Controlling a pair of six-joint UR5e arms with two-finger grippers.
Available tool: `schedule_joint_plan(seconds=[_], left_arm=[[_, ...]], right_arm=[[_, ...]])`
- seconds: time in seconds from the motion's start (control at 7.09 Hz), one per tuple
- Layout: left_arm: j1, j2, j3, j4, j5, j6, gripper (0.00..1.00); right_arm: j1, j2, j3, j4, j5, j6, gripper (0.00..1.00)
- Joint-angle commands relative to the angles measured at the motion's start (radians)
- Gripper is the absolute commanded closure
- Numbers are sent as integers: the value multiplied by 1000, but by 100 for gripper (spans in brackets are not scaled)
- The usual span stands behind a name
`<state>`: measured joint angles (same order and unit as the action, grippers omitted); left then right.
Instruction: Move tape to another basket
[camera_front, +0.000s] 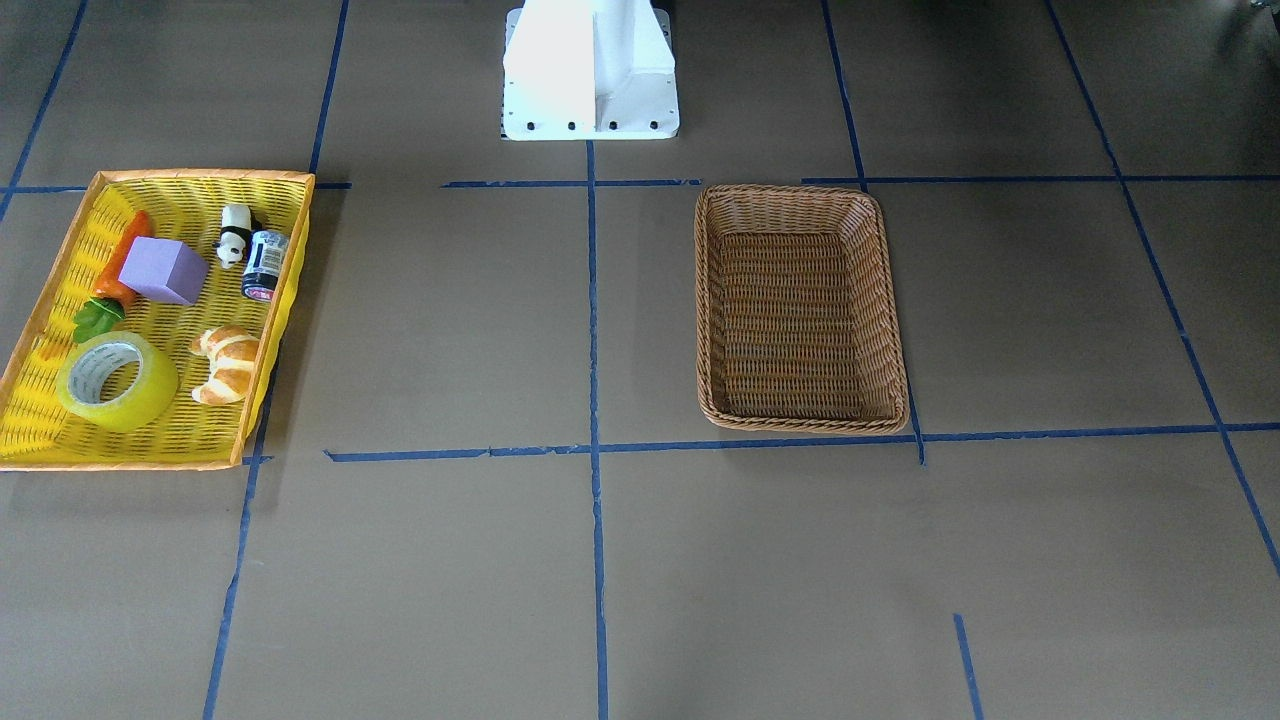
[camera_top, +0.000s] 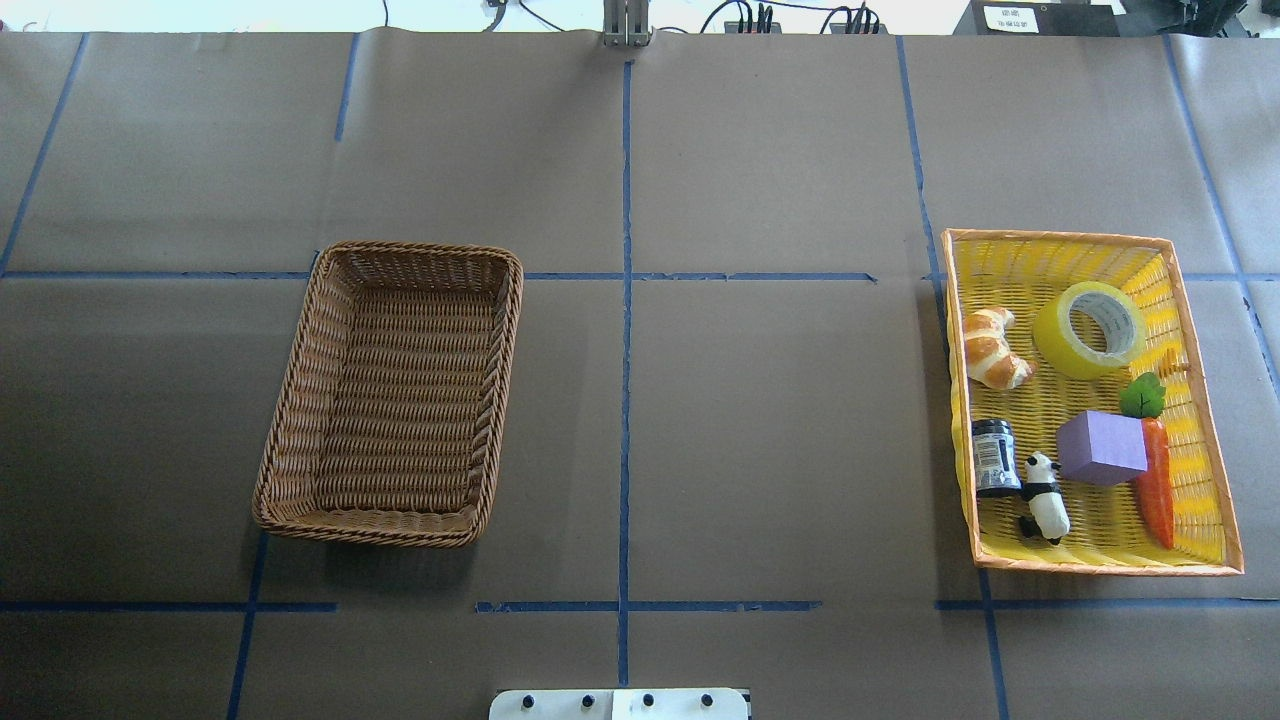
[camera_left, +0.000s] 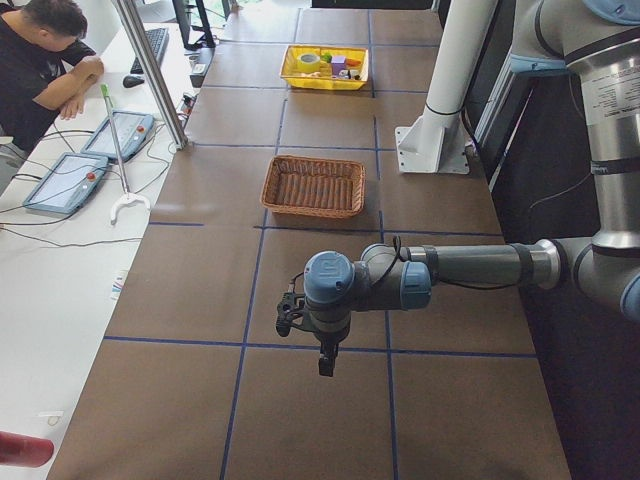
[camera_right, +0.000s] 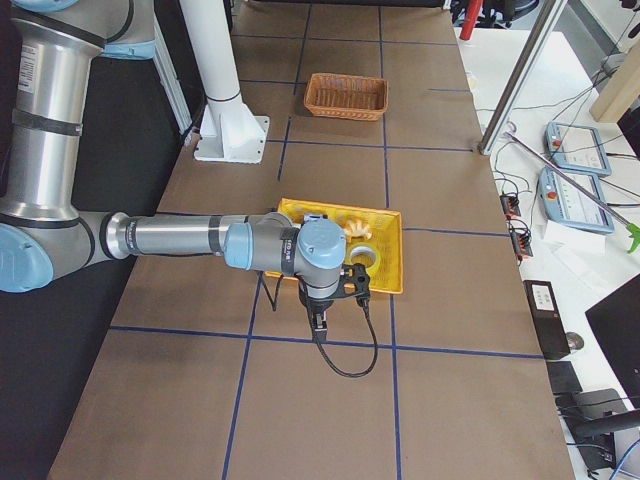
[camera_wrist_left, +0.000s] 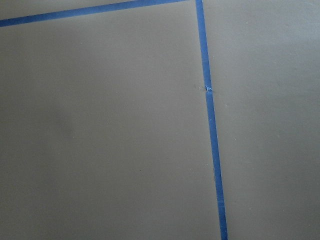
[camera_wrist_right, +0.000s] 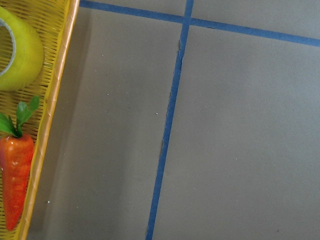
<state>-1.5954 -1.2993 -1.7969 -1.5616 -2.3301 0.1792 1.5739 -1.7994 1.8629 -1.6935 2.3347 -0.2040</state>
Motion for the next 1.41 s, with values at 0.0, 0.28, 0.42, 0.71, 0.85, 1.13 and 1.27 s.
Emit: schedule_joint_plan(seconds=[0.0, 0.28, 0.42, 0.71, 0.85, 1.13, 1.27], left_arm=[[0, 0, -7, 2, 2, 0, 0], [2, 2, -10, 6, 2, 0, 0], [2, 2, -9, -3, 2, -3, 0], [3, -21, -9, -40, 0, -9, 0], [3, -25, -7, -116, 2, -9, 0], [3, -60, 25, -202, -6, -15, 0], [3, -60, 30, -204, -64, -14, 0]], right_arm=[[1, 0, 1, 0, 0, 0, 0], [0, 3, 15, 0, 2, 0, 0], [0, 9, 34, 3, 5, 0, 0], [-2, 18, 47, 172, 12, 5, 0], [-12, 23, 45, 213, 11, 8, 0], [-81, 143, 19, 204, 9, 75, 0], [-156, 220, -35, 203, 8, 78, 0]])
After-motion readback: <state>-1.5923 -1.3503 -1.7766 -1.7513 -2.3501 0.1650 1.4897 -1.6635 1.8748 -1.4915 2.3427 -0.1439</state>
